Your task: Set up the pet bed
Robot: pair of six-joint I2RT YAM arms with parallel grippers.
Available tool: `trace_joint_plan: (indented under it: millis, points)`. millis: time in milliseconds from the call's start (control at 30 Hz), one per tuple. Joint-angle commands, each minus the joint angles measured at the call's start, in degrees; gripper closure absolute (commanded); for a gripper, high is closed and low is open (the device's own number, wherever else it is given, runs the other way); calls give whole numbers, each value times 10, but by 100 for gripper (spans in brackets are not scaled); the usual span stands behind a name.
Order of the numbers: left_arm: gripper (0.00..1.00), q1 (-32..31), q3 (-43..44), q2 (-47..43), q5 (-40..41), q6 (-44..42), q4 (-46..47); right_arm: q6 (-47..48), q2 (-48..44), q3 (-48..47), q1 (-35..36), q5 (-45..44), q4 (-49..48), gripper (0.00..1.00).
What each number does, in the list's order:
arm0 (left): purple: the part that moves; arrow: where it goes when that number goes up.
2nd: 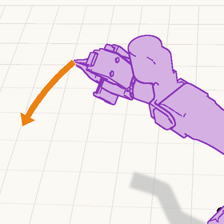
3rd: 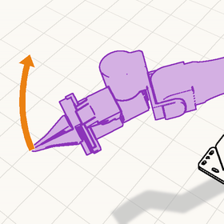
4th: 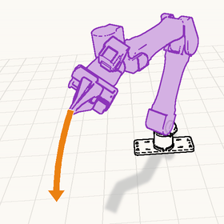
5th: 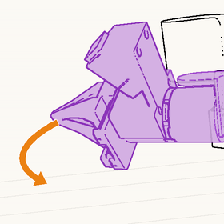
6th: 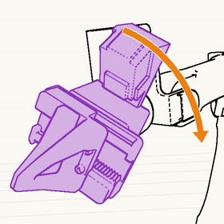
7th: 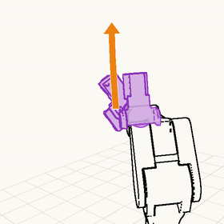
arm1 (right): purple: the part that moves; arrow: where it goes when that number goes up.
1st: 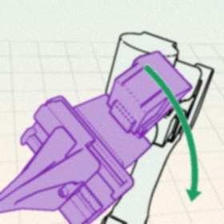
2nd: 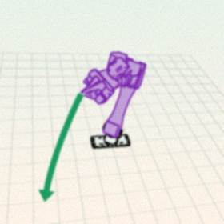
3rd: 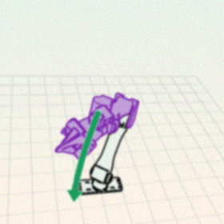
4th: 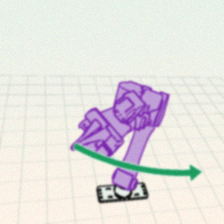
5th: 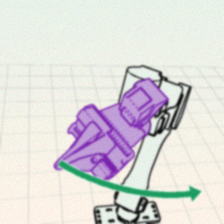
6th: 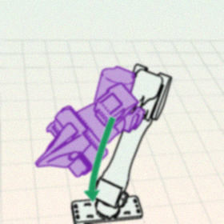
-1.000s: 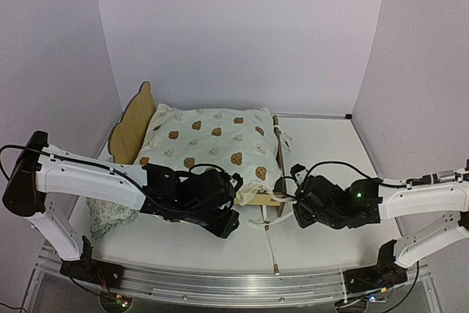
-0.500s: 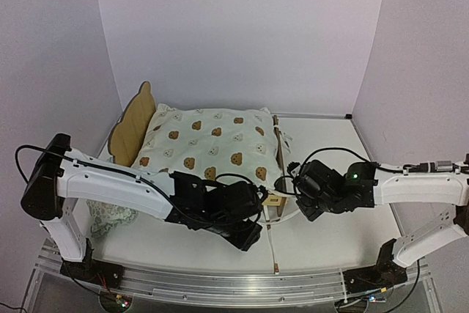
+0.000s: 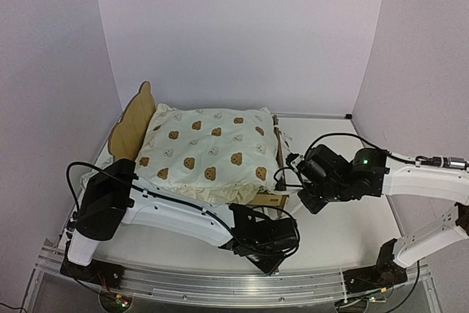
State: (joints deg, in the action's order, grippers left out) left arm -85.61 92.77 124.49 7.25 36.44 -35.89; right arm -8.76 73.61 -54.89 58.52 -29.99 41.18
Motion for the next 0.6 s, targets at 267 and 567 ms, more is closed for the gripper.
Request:
trace_joint_plan:
  millis: [267, 567]
  points:
    - [75, -4, 56, 56, 26, 25, -28, 12, -9, -42, -3, 12, 37, 98]
    - [100, -4, -61, -32, 86, 72, -66, 0, -1, -43, -4, 23, 37, 98]
